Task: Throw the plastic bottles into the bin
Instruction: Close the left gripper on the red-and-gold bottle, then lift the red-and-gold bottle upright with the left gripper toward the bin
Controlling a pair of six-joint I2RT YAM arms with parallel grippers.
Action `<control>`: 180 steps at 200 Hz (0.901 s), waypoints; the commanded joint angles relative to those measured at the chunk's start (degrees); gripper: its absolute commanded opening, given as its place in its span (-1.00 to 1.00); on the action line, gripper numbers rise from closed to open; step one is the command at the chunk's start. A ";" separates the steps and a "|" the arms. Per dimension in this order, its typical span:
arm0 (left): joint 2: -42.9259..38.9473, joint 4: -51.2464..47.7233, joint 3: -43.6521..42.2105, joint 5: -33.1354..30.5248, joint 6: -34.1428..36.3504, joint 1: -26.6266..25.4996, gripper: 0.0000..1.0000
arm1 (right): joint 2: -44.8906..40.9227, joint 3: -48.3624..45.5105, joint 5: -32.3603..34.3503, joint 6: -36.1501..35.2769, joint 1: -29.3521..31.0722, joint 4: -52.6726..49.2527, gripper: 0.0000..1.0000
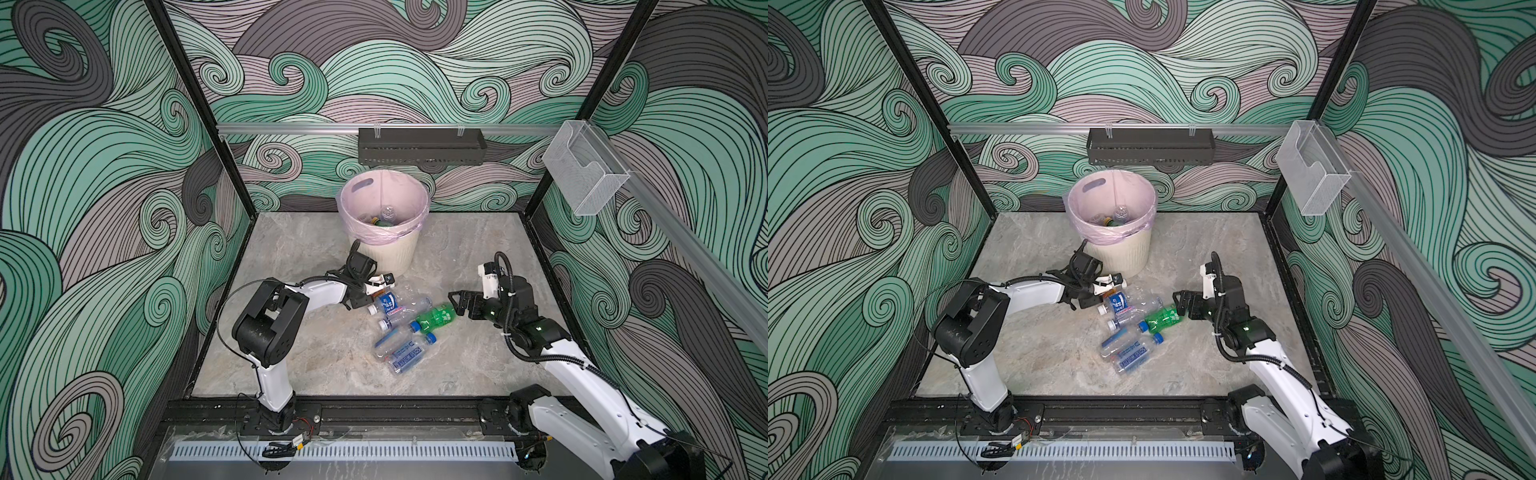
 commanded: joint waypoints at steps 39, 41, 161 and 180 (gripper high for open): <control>-8.18 -1.30 -2.82 -0.60 -11.70 -1.09 -0.02 | 0.51 -1.41 -0.19 0.66 -0.28 1.56 0.96; -8.48 -1.09 -3.01 -0.80 -12.28 -1.04 -0.02 | 0.51 -1.35 -0.15 0.68 -0.24 1.57 0.96; -35.16 -7.81 -12.15 -9.25 -44.86 -1.05 -0.01 | 2.58 0.72 0.45 -0.63 -0.55 -0.63 0.95; -41.76 -8.52 -15.52 -9.32 -50.81 -1.05 0.00 | 4.16 1.80 0.15 -0.76 -0.54 -0.72 0.95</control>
